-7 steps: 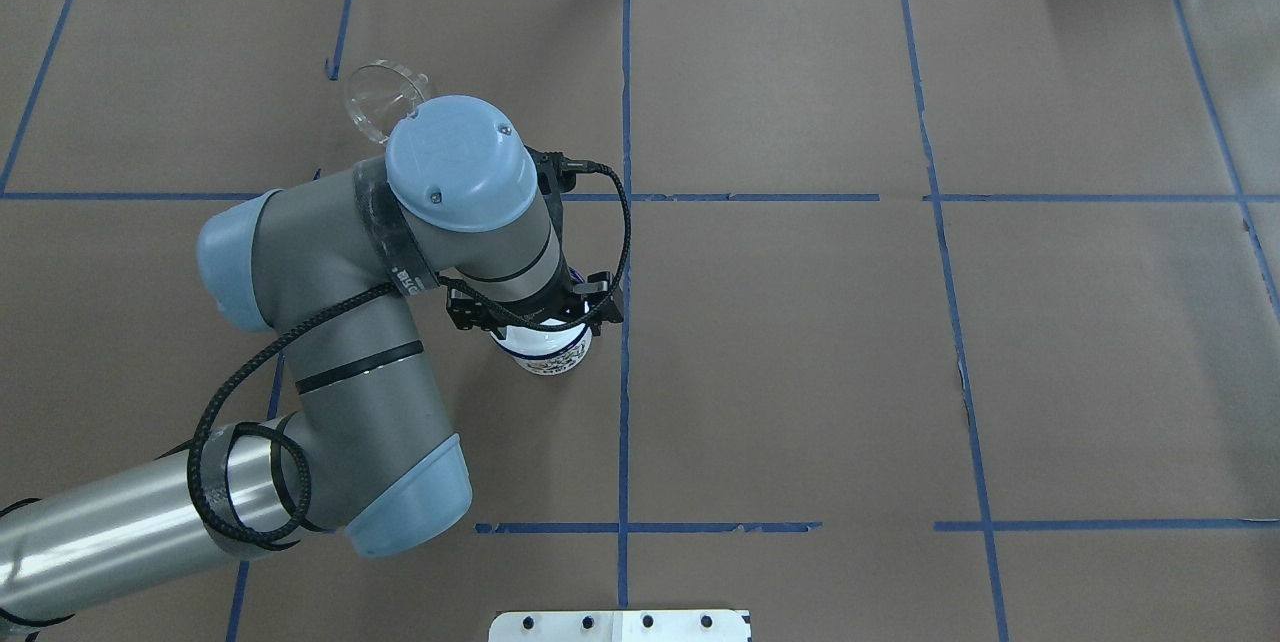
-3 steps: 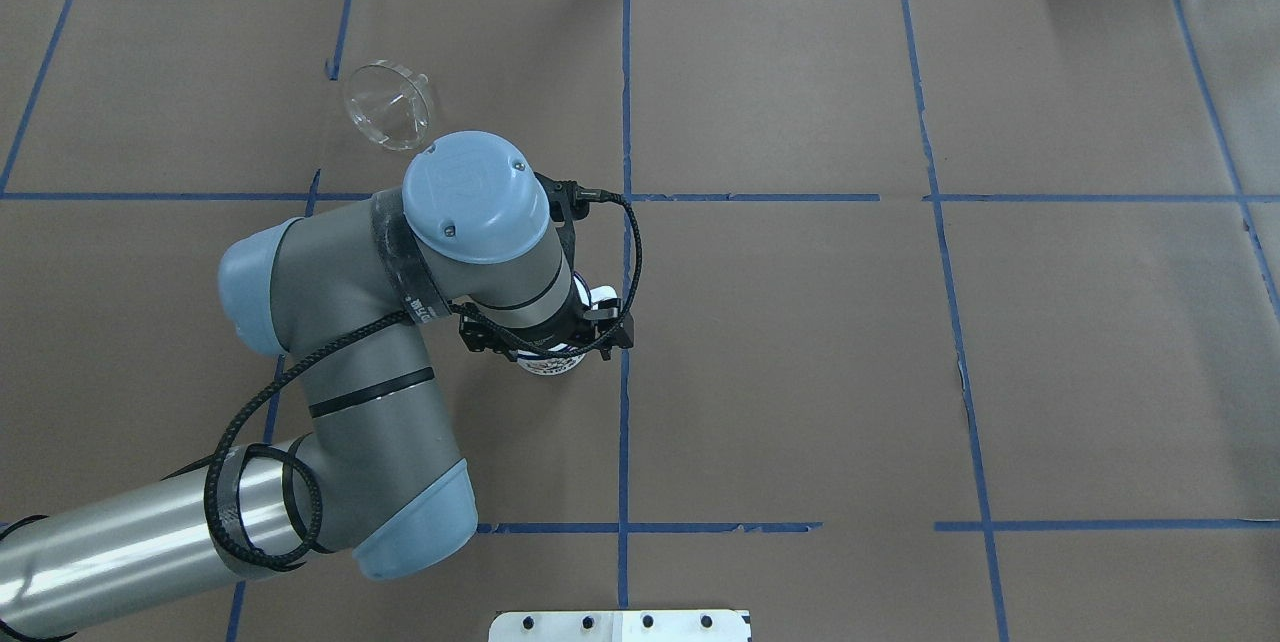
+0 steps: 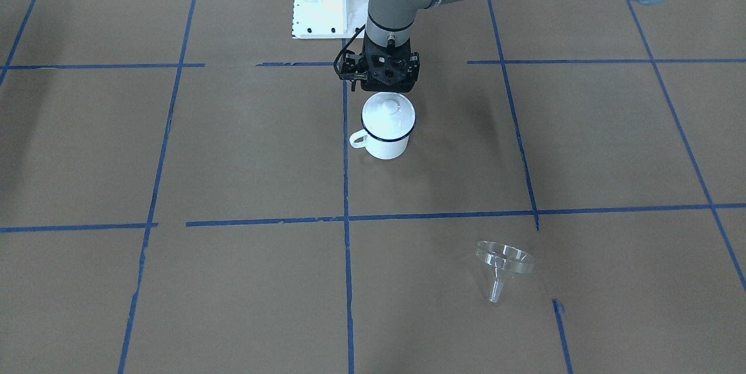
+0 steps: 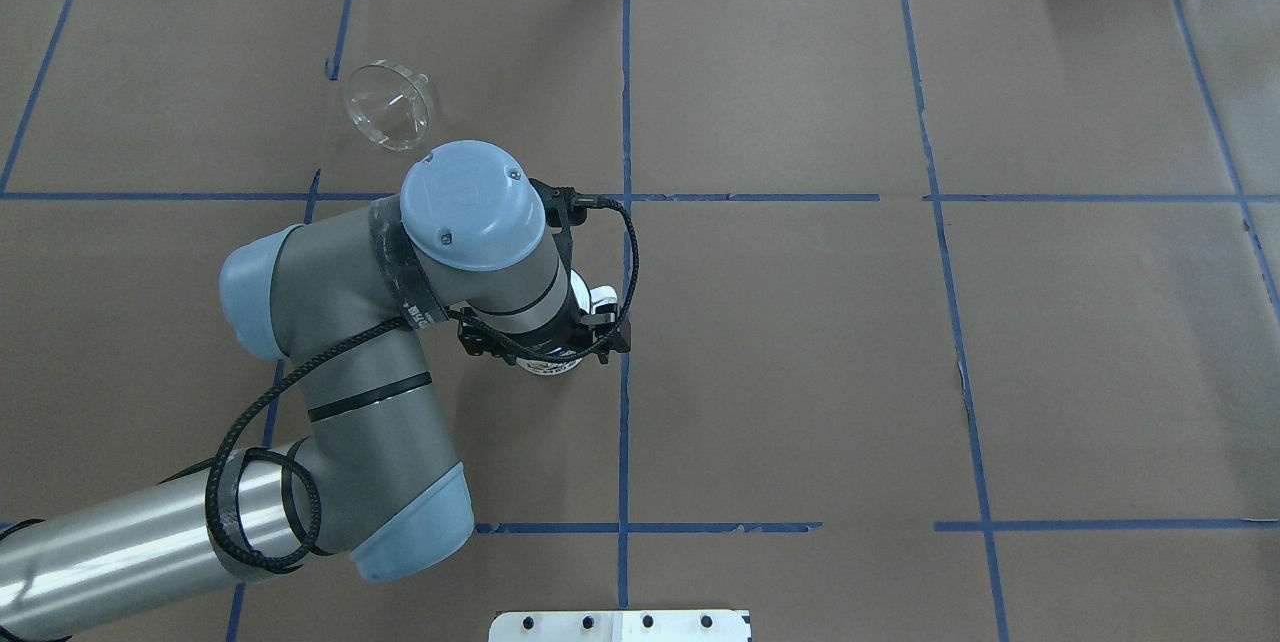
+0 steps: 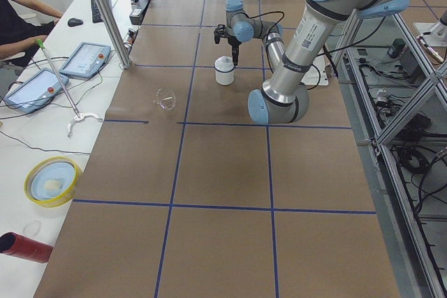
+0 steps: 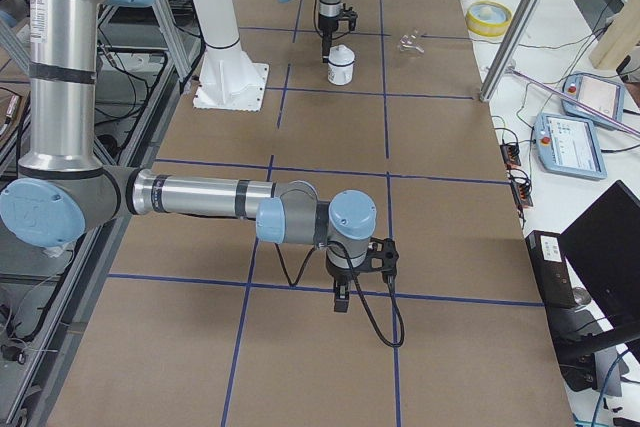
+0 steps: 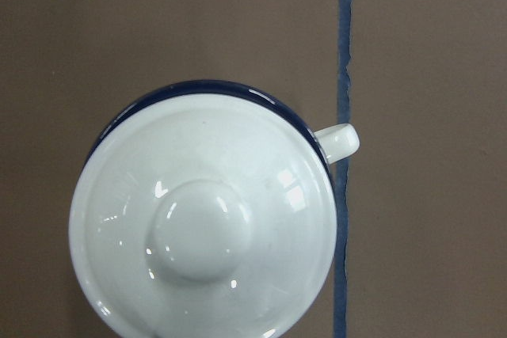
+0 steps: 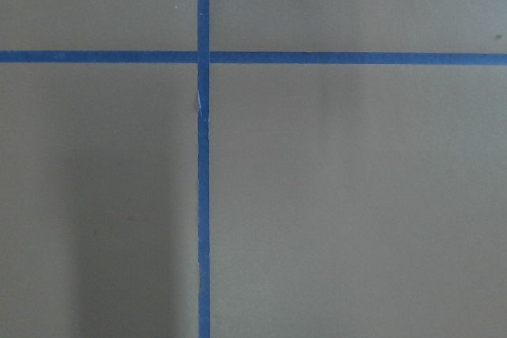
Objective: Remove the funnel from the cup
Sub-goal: 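Lower the lid onto the mug opening with the left gripper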
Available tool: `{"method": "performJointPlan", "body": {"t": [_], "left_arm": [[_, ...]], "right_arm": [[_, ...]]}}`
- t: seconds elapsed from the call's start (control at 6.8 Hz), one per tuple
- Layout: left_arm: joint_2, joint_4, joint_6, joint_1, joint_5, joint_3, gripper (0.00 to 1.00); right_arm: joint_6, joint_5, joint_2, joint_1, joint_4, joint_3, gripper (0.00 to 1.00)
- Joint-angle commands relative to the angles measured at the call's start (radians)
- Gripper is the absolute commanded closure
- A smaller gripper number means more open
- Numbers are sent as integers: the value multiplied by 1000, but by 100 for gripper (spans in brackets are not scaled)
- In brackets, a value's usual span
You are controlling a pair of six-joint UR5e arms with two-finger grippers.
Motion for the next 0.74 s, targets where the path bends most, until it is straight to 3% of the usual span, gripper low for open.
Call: {"method": "performJointPlan", "body": {"t": [0.0,0.59], "left_arm": [[-1,-1,0,0,0,1,0],[1,-12,0,6,1,-11,0]], "right_arm": [[0,0,-1,0,0,0,0],[0,0,-1,0,0,0,0]]}}
